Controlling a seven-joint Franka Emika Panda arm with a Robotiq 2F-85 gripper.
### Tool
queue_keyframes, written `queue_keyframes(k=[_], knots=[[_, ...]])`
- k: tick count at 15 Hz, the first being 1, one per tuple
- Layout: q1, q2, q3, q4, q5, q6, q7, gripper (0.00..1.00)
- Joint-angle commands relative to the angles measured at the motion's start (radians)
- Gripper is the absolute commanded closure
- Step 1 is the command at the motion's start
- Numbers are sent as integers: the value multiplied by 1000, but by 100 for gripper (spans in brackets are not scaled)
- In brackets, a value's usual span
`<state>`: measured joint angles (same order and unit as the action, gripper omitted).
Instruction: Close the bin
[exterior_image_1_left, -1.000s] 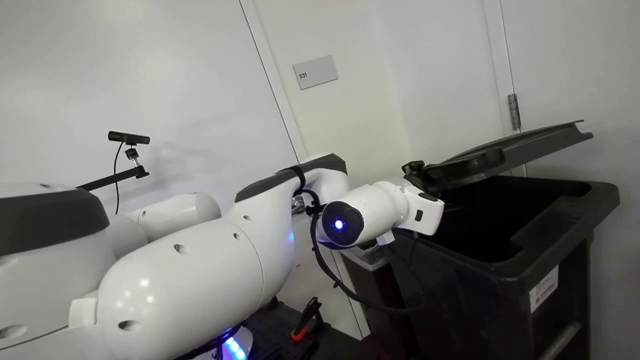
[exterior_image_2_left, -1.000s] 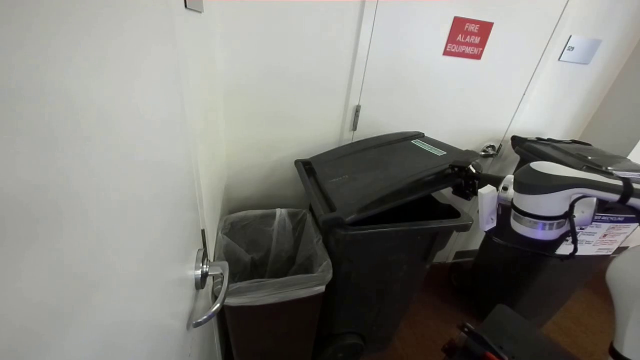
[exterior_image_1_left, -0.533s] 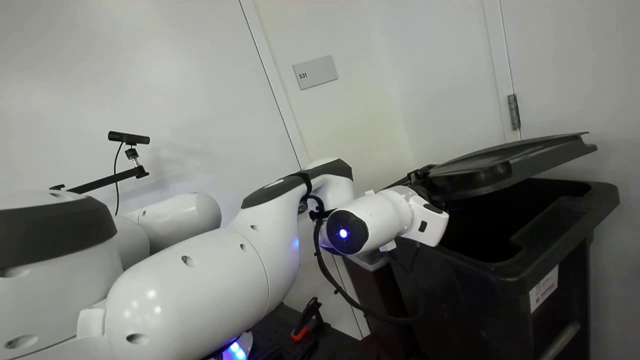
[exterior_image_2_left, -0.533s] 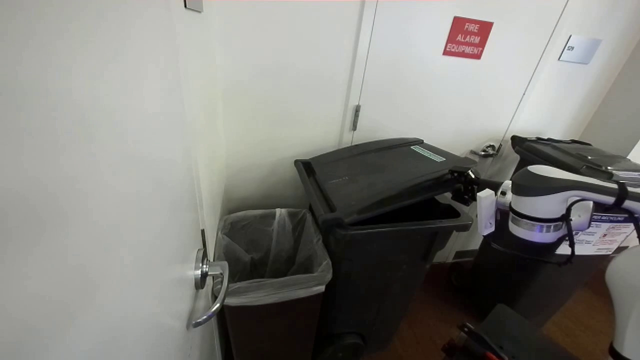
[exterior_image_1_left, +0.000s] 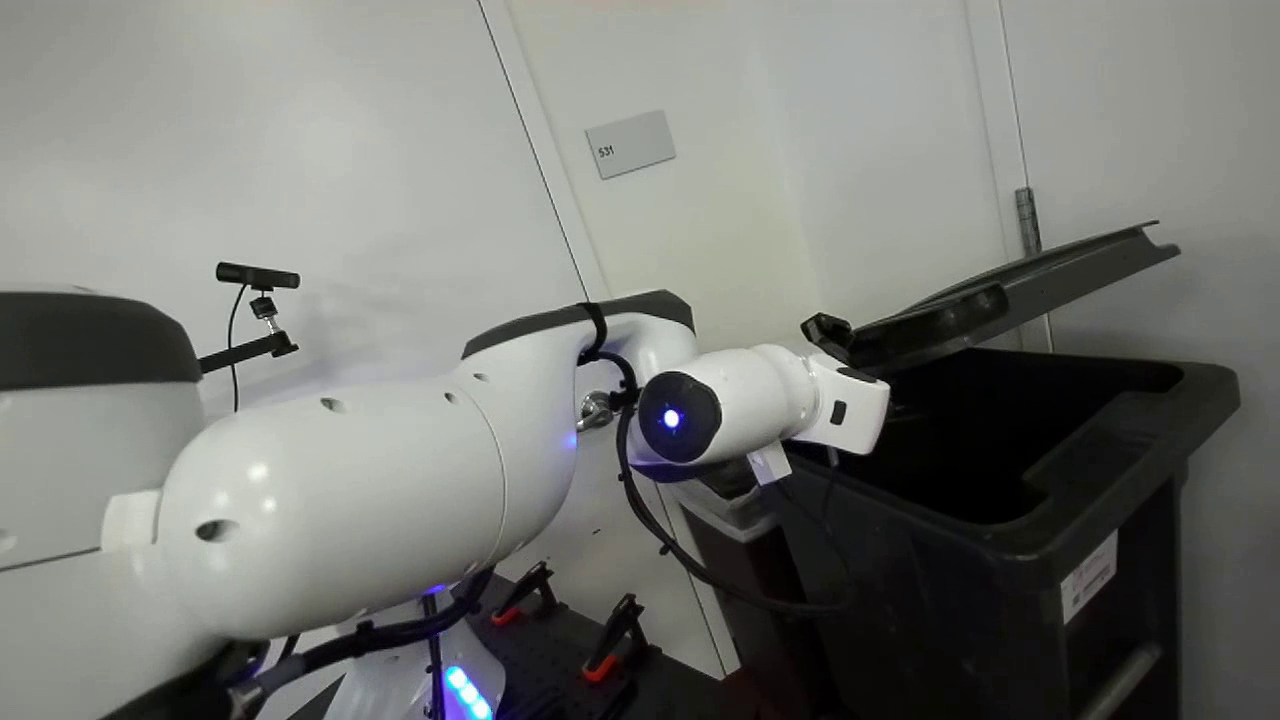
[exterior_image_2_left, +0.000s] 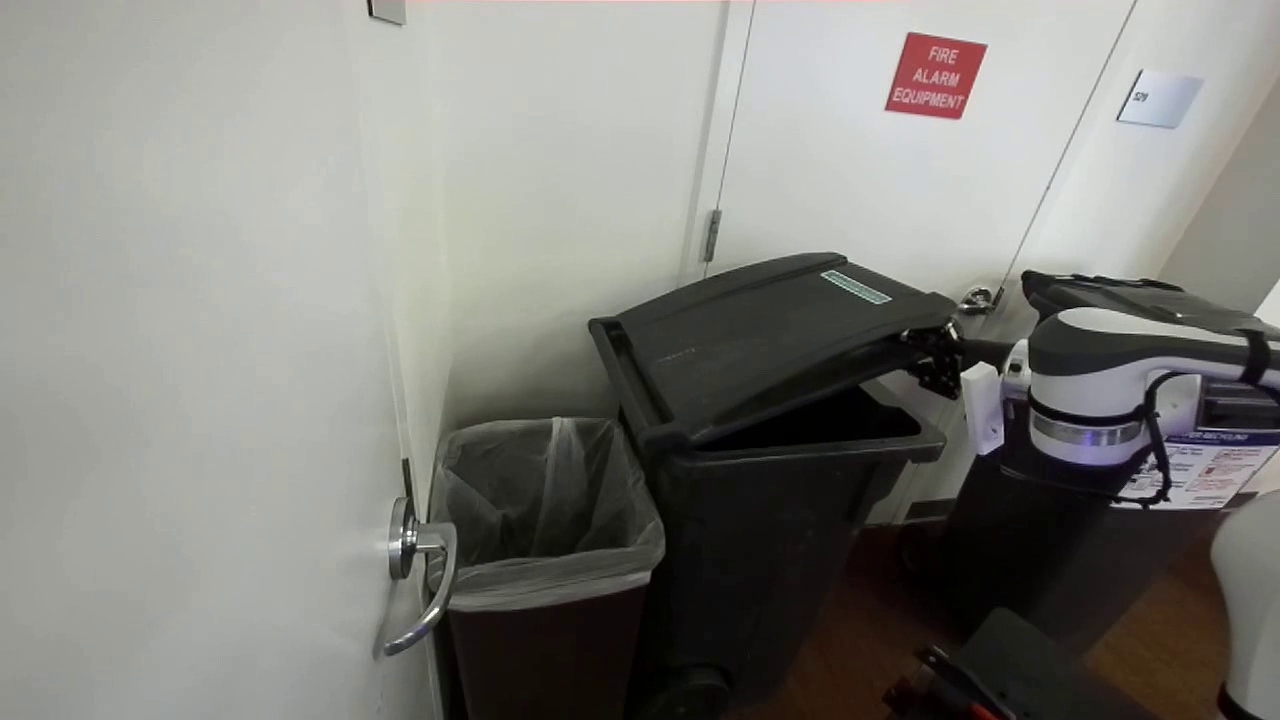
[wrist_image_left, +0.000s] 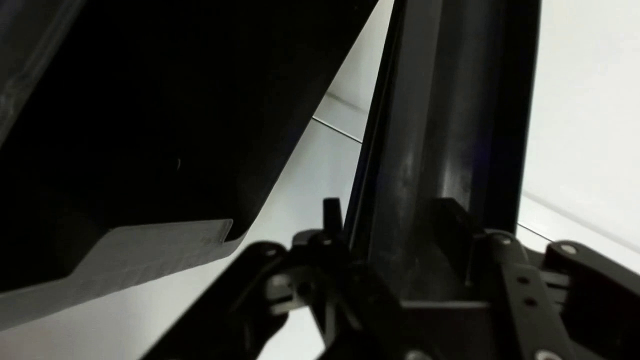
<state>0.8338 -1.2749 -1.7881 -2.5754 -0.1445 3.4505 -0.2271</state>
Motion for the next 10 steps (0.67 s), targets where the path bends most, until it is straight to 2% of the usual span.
queue_keyframes(k=[1,3,10], knots=[[24,134,60,14,86,26,76,15],[28,189,64,-2,131,26,96,1],[20,350,110,-60,241,22,195,0]])
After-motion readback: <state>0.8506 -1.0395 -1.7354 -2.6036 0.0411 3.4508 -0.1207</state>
